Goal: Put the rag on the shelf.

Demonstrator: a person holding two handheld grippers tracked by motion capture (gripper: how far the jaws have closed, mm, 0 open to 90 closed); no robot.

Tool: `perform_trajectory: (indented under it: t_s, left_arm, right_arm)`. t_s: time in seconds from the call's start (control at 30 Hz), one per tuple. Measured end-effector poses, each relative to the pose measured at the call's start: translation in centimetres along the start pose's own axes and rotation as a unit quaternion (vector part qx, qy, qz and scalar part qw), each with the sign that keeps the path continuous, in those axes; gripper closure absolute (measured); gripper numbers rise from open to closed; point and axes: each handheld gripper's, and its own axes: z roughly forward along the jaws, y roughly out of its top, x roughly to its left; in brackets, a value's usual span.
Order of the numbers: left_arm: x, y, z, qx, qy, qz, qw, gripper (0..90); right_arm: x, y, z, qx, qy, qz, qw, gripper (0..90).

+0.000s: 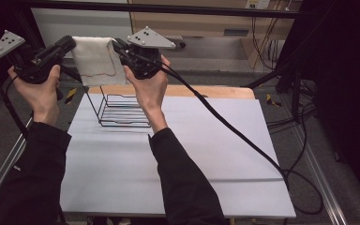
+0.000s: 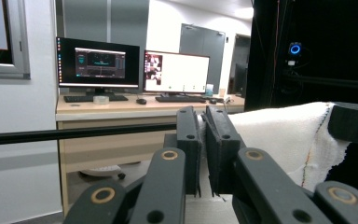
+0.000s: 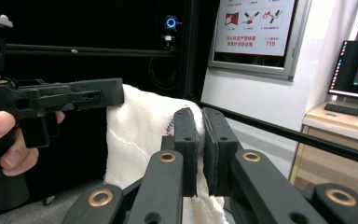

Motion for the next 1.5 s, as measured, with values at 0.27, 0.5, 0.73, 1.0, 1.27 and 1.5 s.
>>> perform_trajectory:
  t_s: [0.27, 0.5, 0.73, 1.0, 1.27, 1.5]
  left_arm:
    - [0.2, 1.1, 1.1, -0.003, 0.004, 0.01, 0.9999, 84.6]
    - [0.4, 1.8, 2.2, -0.001, 0.007, 0.012, 0.9999, 84.6]
    - [0.9, 1.9, 3.5, 0.004, 0.015, 0.009, 0.9998, 84.6]
    - [1.5, 1.6, 4.7, 0.008, 0.02, 0.006, 0.9998, 84.6]
    - [1.9, 1.0, 5.8, 0.017, 0.024, 0.009, 0.9995, 84.6]
    - [2.5, 0.4, 6.4, 0.026, 0.027, 0.01, 0.9992, 84.6]
  right_arm:
    - [-0.6, 0.7, 0.5, -0.005, -0.006, 0.003, 1.0, 85.3]
    - [-1.3, 1.3, 1.1, -0.006, -0.014, 0.001, 0.9999, 85.3]
    - [-2.1, 1.4, 1.9, -0.002, -0.017, 0.003, 0.9998, 85.2]
    - [-2.9, 0.9, 2.8, 0.001, -0.02, 0.008, 0.9998, 85.3]
    - [-3.8, 0.5, 3.7, 0.012, -0.025, 0.012, 0.9995, 85.3]
    - [-4.3, -0.1, 4.4, 0.021, -0.025, 0.012, 0.9994, 85.2]
